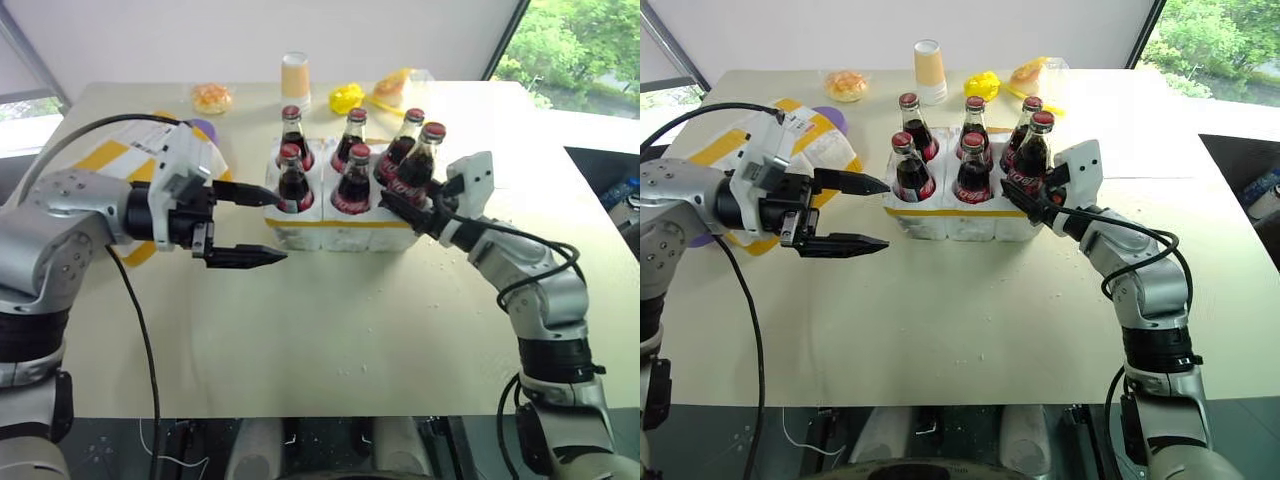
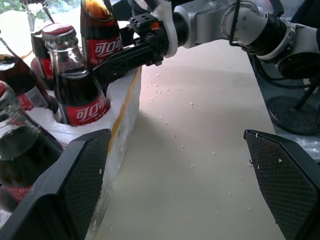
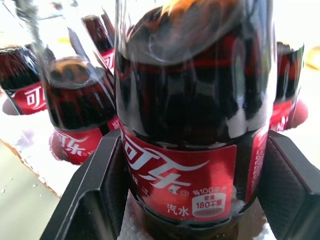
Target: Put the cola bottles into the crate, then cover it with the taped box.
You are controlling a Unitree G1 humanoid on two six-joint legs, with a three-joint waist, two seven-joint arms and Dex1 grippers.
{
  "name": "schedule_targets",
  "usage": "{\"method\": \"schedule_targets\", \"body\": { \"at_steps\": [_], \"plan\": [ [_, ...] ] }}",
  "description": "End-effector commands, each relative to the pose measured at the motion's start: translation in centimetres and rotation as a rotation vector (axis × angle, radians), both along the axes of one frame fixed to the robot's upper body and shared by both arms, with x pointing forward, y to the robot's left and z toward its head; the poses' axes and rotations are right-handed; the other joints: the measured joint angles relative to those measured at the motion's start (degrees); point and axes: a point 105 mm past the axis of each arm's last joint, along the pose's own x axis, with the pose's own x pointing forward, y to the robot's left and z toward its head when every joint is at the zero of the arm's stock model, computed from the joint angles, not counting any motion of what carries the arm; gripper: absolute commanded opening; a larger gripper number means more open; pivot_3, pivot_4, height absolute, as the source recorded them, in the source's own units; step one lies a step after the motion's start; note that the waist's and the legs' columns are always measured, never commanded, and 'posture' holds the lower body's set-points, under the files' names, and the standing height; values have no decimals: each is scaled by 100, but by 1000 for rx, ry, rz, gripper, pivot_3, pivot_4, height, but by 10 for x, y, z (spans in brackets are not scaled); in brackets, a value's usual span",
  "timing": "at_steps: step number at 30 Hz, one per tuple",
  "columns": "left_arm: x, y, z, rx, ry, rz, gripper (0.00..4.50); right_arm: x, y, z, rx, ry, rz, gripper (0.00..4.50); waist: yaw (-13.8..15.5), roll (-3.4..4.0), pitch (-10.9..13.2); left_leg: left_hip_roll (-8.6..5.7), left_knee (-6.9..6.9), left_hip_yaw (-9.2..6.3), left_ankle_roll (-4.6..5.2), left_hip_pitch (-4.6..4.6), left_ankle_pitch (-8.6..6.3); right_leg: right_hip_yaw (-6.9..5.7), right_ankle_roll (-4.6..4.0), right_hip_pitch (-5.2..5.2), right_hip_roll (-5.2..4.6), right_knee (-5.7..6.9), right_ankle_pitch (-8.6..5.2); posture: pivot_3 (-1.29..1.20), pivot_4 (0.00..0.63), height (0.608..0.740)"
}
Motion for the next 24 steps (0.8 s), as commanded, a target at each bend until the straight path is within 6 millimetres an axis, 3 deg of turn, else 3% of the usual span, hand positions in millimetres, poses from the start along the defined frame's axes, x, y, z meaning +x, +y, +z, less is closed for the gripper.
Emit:
{"method": "schedule_targets", "body": {
  "at_steps": [1, 6, 12, 17, 21, 24],
  "plan": [
    [-3, 3, 9, -7, -60, -2, 4500, 5, 4, 12, 5, -37, 17, 4432, -9, 0, 0, 1, 0, 0, -2, 3, 1, 2, 0, 1, 1, 2, 0, 0, 150, 740],
    [-3, 10, 7, -12, -70, 44, 4500, 1, -3, 33, 43, -50, 38, 4432, 22, 0, 0, 2, 0, 0, -3, 1, 2, 2, -1, 0, 1, 5, 0, 0, 150, 740],
    [5, 40, 7, -13, -156, 302, 4500, -31, -28, 78, 34, -99, 152, 4432, 68, 0, 2, -1, -1, -3, 3, -8, -2, 0, 0, 1, -3, -6, 0, 0, 150, 740],
    [12, 84, 10, 42, -268, 619, 4500, -57, -50, 115, 21, -118, 229, 4432, 48, -1, 2, 4, -1, -4, 5, -4, -3, 1, 0, 1, -1, -9, 0, 0, 150, 740],
    [13, 130, 9, 124, -357, 893, 4500, -80, -55, 121, -63, -74, 352, 4432, 46, -1, 2, 5, -2, -1, 7, -4, -6, 1, -1, 0, -3, -11, 0, 0, 150, 740],
    [4, 165, -4, 318, -439, 1050, 4500, -95, -50, 121, -125, -49, 469, 4432, 36, -1, 1, 22, -3, 2, 10, -4, -10, 2, -1, -2, -3, -12, 0, 0, 150, 740]
  ]
}}
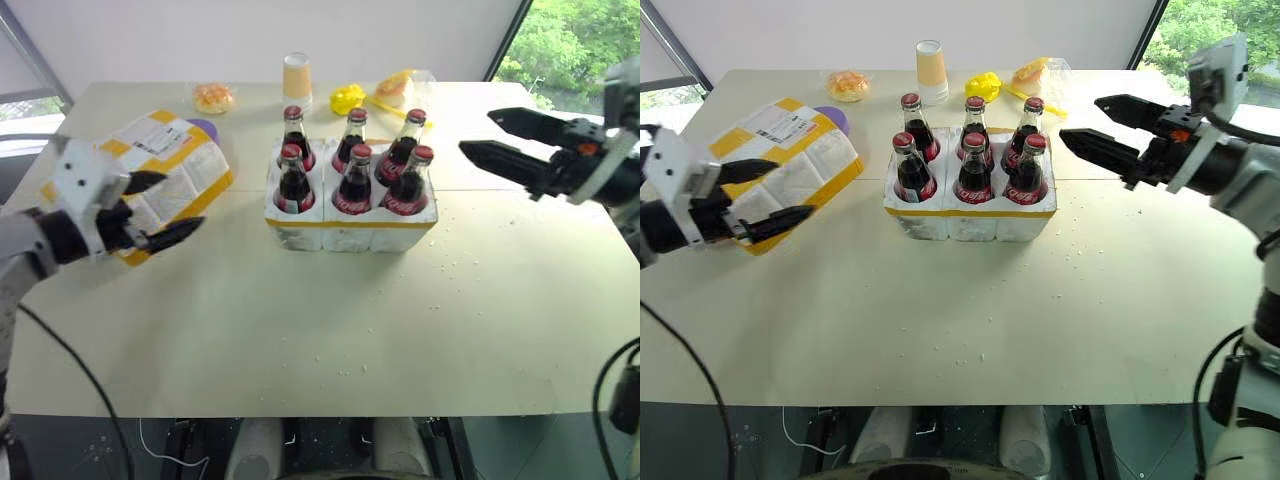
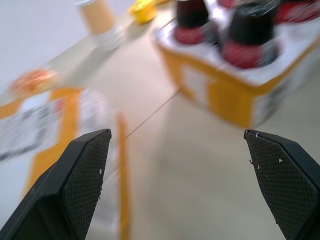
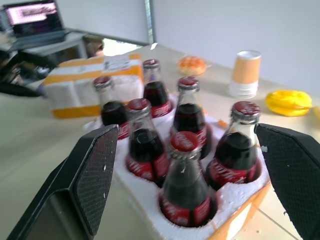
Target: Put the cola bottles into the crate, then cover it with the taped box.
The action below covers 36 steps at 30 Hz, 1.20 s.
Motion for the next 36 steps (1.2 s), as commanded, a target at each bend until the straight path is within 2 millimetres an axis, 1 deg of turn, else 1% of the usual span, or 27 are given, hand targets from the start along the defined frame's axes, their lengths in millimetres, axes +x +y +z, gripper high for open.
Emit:
{"method": "schedule_targets", "body": {
  "at_steps": [1, 3, 5, 8, 9, 11, 13, 17, 20, 22, 26, 31, 35, 36],
  "plan": [
    [-12, 33, 10, 223, -93, 173, 4500, -24, 8, 13, -29, -17, 154, 4432, -3, -1, 0, 1, 0, 2, 1, 0, -1, 0, 0, -1, 0, 0, 0, 0, 150, 740],
    [-25, 52, -3, 362, -68, 236, 4500, -32, 14, 22, 6, -21, 244, 4432, -1, -1, 0, 7, 0, 6, 3, -1, -3, 0, -2, -5, 0, -1, 1, 0, 150, 740],
    [-36, 63, -10, 451, -48, 268, 4500, -32, 17, 26, 29, -21, 278, 4432, -19, 0, 0, 11, -1, 9, 24, -3, -18, 2, -8, -13, -1, -2, 4, 0, 150, 740],
    [-48, 72, -16, 505, -28, 291, 4500, -24, 20, 21, 17, -25, 275, 4432, 32, -13, -6, 18, -3, 8, 28, -8, -25, 0, -16, -22, -1, -5, 8, 0, 150, 740],
    [-51, 73, -17, 512, -27, 295, 4500, -22, 20, 19, 13, -25, 273, 4432, 47, -14, -7, 19, -3, 7, 20, -8, -35, 0, -26, -44, -2, -9, 4, 0, 150, 740],
    [-54, 76, -17, 517, -31, 309, 4500, -21, 23, 17, 9, -23, 277, 4432, 62, -15, -7, 16, -2, 8, 20, -10, -39, 0, -37, -46, -8, -10, 2, 0, 150, 740],
    [-55, 86, -20, 581, -22, 347, 4500, -19, 25, 13, 5, -20, 283, 4432, 72, -15, -8, 15, -2, 12, 21, -17, -40, 2, -37, -54, -11, -9, 5, 0, 150, 740],
    [-48, 105, -27, 636, -25, 434, 4500, -18, 27, 14, 9, -25, 295, 4432, 68, -13, -8, 20, -3, 23, 35, -20, -31, 4, -23, -43, -6, -1, 14, 0, 150, 740],
    [-44, 112, -40, 692, -8, 453, 4500, -19, 28, 15, 11, -32, 298, 4432, 67, -13, -8, 22, -3, 31, 37, -19, -31, 6, -23, -43, -5, -1, 14, 0, 150, 740],
    [-38, 115, -49, 782, -19, 447, 4500, -21, 31, 17, 9, -37, 309, 4432, 64, -13, -8, 23, -4, 33, 38, -20, -31, 7, -23, -46, -5, -1, 14, 0, 150, 740],
    [-24, 115, -67, 891, -54, 424, 4500, -27, 32, 18, -8, -37, 321, 4432, 65, -13, -8, 26, -4, 38, 38, -20, -32, 9, -25, -51, -6, 1, 16, 0, 150, 740],
    [-8, 114, -75, 971, -118, 408, 4500, -34, 32, 21, -16, -36, 324, 4432, 70, -15, -9, 29, -5, 47, 38, -24, -33, 14, -28, -66, -9, 2, 19, 0, 150, 740],
    [6, 113, -79, 984, -168, 415, 4500, -37, 32, 21, -19, -41, 315, 4432, 81, -16, -10, 30, -6, 51, 38, -26, -33, 15, -30, -70, -12, 5, 21, 0, 150, 740],
    [9, 114, -83, 995, -170, 413, 4500, -38, 32, 22, -19, -45, 311, 4432, 86, -16, -10, 30, -6, 53, 38, -26, -33, 16, -30, -70, -12, 7, 21, 0, 150, 740]
  ]
}}
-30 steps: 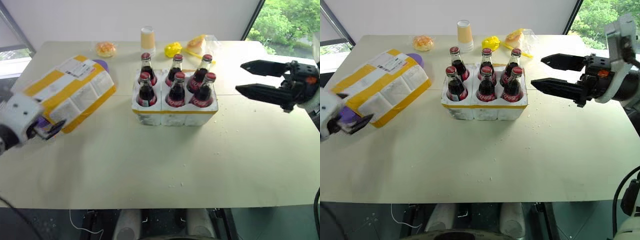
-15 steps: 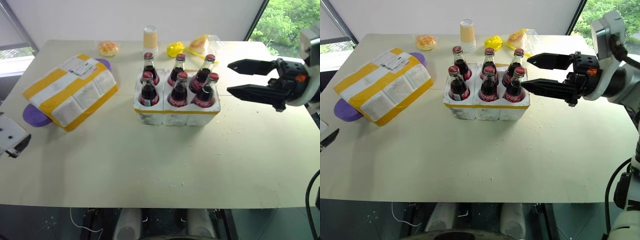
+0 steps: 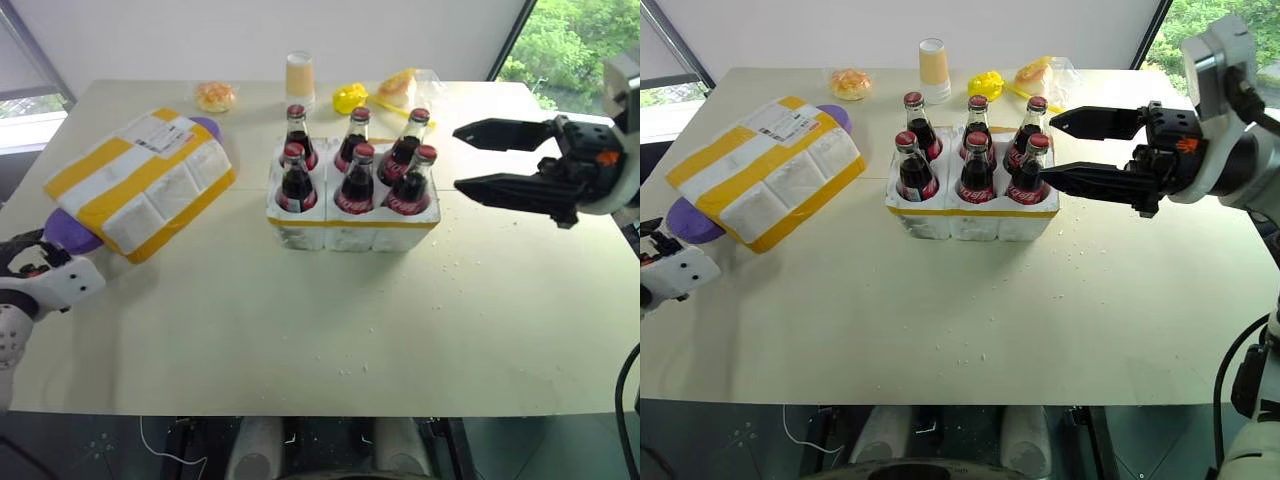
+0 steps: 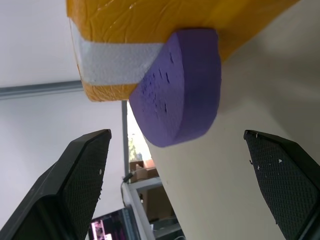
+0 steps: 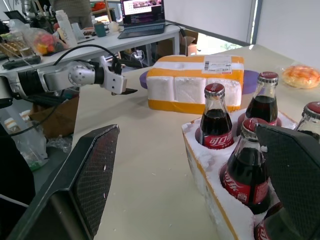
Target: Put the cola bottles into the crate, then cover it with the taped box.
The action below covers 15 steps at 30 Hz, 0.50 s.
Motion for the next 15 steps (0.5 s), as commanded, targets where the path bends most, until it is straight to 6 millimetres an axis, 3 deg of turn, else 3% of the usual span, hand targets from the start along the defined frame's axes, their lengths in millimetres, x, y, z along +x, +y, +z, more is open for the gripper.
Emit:
{"method": "schedule_targets", "body": {
  "at_steps": [1, 10, 14, 15],
  "plan": [
    [10, 3, -3, 53, -31, -6, 4500, -12, -1, 13, 5, -59, -2, 4432, 11, 0, -1, 0, 0, 4, 0, 1, 0, 0, 0, 1, -2, 1, 0, 0, 150, 740],
    [35, 3, -22, 20, -45, -1, 4500, -18, -3, 15, -1, -68, -24, 4432, 70, -4, -3, 6, 0, 32, 4, 8, 0, 7, -2, -3, -2, 7, 4, 0, 150, 740],
    [49, -5, -17, 18, -74, -30, 4500, -19, -3, 15, 1, -71, -28, 4432, 74, -5, -4, 6, 1, 36, 4, 9, 1, 8, -3, -2, -4, 8, 5, 0, 150, 740],
    [51, -7, -16, 15, -79, -38, 4231, -19, -3, 15, 1, -72, -31, 4478, 69, -6, -4, 6, 1, 37, 5, 9, 1, 9, -3, -2, -3, 8, 5, 0, 150, 740]
  ]
}}
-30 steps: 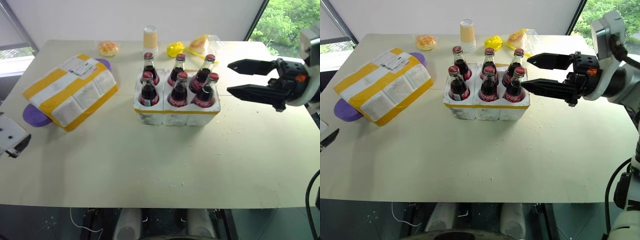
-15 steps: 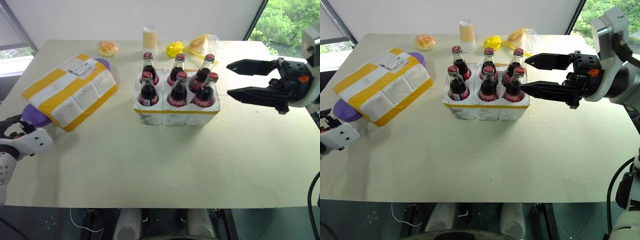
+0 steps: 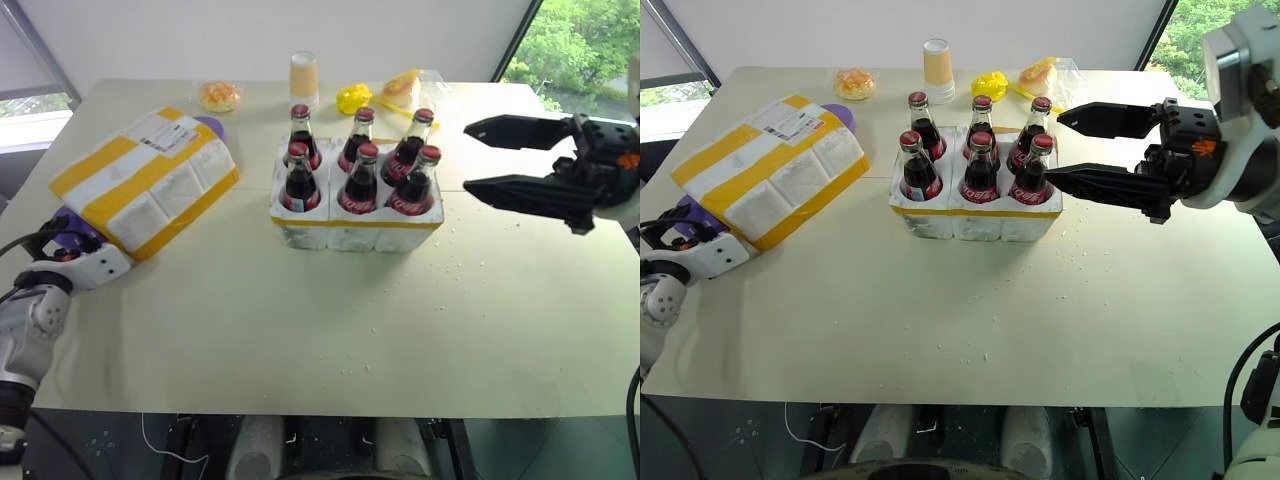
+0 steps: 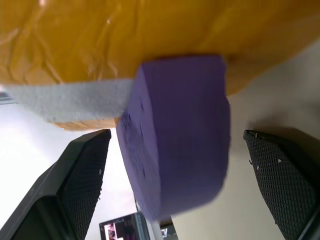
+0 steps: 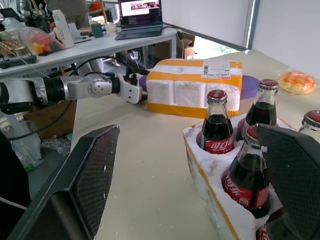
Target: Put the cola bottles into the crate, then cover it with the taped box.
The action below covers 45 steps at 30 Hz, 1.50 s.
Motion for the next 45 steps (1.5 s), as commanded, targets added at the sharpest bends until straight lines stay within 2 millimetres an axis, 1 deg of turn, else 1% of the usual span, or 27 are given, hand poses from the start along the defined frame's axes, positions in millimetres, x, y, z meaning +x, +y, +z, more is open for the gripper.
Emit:
{"method": "schedule_targets", "body": {
  "at_steps": [1, 2, 4, 6, 8, 9, 12, 15, 17, 20, 21, 23, 25, 26, 27, 30, 31, 32, 35, 36, 38, 41, 45],
  "plan": [
    [9, -9, 5, 4, -26, -41, 3910, -8, -2, 11, -3, -59, -7, 4500, -6, -1, 0, 0, 0, 1, 0, 0, 0, 0, 0, 0, 0, 0, 0, 0, 150, 740],
    [9, -9, 5, 3, -27, -46, 3606, -8, -2, 10, -2, -59, -10, 4500, -6, -1, 0, 1, 0, 2, -1, 0, 0, 0, 0, -1, 0, 0, 0, 0, 150, 740],
    [10, -9, 7, 0, -27, -48, 2691, -7, -2, 10, -3, -59, -13, 4500, -5, 0, -2, 2, 0, 3, 0, 0, 1, 0, 0, -1, 1, 0, 0, 0, 150, 740],
    [9, -7, 9, -4, -31, -41, 1599, -6, -2, 8, -7, -57, -17, 4500, -3, 0, -3, 1, 0, 5, 0, 2, 1, 1, 0, 1, 0, 1, 0, 0, 150, 740],
    [8, -4, 13, -8, -42, -31, 654, -5, -3, 7, -13, -55, -24, 4500, -8, 0, -4, 1, 0, 5, 1, 5, 1, 1, 0, 2, 0, 1, 0, 0, 150, 740],
    [7, -3, 14, -13, -48, -25, 506, -4, -4, 6, -15, -54, -27, 4500, -12, 1, -4, 1, 0, 6, 1, 5, 0, 2, 0, 2, 0, 1, 0, 0, 150, 740],
    [6, 3, 29, -18, -90, -6, 503, -1, -7, 4, -28, -41, -42, 4500, -12, 0, -4, 2, 0, 8, 0, 5, 1, 4, 0, 0, 2, 1, 0, 0, 150, 740],
    [8, 3, 48, -2, -131, -16, 503, 3, -13, -1, -32, 10, -57, 4500, -15, -2, -4, 3, 1, 9, 0, 4, 1, 4, 0, 0, 2, 1, 0, 0, 150, 740],
    [11, 4, 66, -11, -172, -21, 503, 4, -17, -4, -49, 19, -68, 4500, -10, -3, -4, 4, 0, 10, 0, 4, 1, 4, 0, -1, 3, 0, 0, 0, 150, 740],
    [18, -5, 128, -18, -311, -82, 503, 10, -25, -10, -74, 8, -126, 4500, 10, -22, -2, 5, 1, 9, 0, 2, 1, 4, 0, -1, 4, 1, 0, 0, 150, 740],
    [19, -8, 139, -17, -333, -98, 503, 11, -26, -11, -77, 7, -132, 4500, 12, -31, -4, 5, 5, 8, 0, -2, 1, 2, 0, -1, 5, 3, 0, 0, 150, 740],
    [24, -20, 167, -15, -383, -152, 503, 11, -29, -13, -82, 11, -145, 4500, 3, -32, -4, 4, 7, 12, -5, -3, 5, 3, -2, 0, 5, -2, 2, 0, 150, 740],
    [30, -38, 195, -40, -439, -238, 503, 11, -33, -15, -87, 13, -164, 4500, 1, -32, -5, 3, 7, 20, -20, -4, 14, 3, 0, 1, 5, -7, 3, 0, 150, 740],
    [32, -44, 202, -53, -451, -266, 503, 11, -34, -16, -88, 13, -169, 4500, -4, -33, -5, 3, 7, 26, -19, -2, 14, 3, 0, 3, 4, -6, 3, 0, 150, 740],
    [35, -56, 215, -70, -473, -323, 503, 11, -35, -16, -88, 14, -177, 4500, -12, -31, -6, 3, 7, 34, -19, -4, 14, 2, 4, 3, 7, -6, 5, 0, 150, 740],
    [41, -109, 243, -135, -485, -558, 503, 10, -39, -17, -87, 10, -201, 4500, 6, -33, -6, 2, 9, 46, -20, 0, 17, 2, 5, 6, 13, -5, 6, 0, 150, 740],
    [42, -125, 247, -162, -473, -630, 503, 9, -40, -17, -84, 8, -208, 4500, 7, -33, -6, 2, 12, 46, -21, 1, 18, 2, 6, 10, 14, -5, 6, 0, 150, 740],
    [42, -133, 249, -178, -464, -673, 503, 9, -40, -17, -83, 7, -212, 4500, 4, -33, -6, 1, 13, 45, -21, 2, 18, 2, 7, 13, 14, -5, 6, 0, 150, 740],
    [40, -187, 252, -211, -411, -934, 503, 6, -43, -19, -80, 5, -235, 4500, -9, -34, -6, -5, 15, 45, -20, 2, 18, 2, 11, 16, 16, -5, 9, 0, 150, 740],
    [39, -200, 252, -200, -393, -998, 503, 5, -44, -19, -79, 5, -242, 4500, -8, -34, -6, -7, 16, 45, -20, 3, 19, 3, 12, 17, 18, -5, 9, 0, 150, 740],
    [44, -209, 243, -148, -331, -1040, 503, 4, -45, -19, -77, 0, -252, 4500, -9, -34, -6, -7, 21, 45, -20, 3, 19, 2, 12, 17, 19, -6, 9, 0, 150, 740],
    [52, -216, 230, -92, -247, -1076, 503, 1, -46, -17, -68, -8, -263, 4500, -52, -33, -6, -8, 21, 48, -21, 8, 20, 4, 12, 17, 21, -11, 9, 0, 150, 740],
    [64, -214, 218, -11, -184, -1056, 503, -2, -49, -17, -64, -10, -286, 4500, -41, -34, -6, -6, 20, 45, -22, 9, 21, 3, 12, 17, 21, -10, 9, 0, 150, 740]
  ]
}}
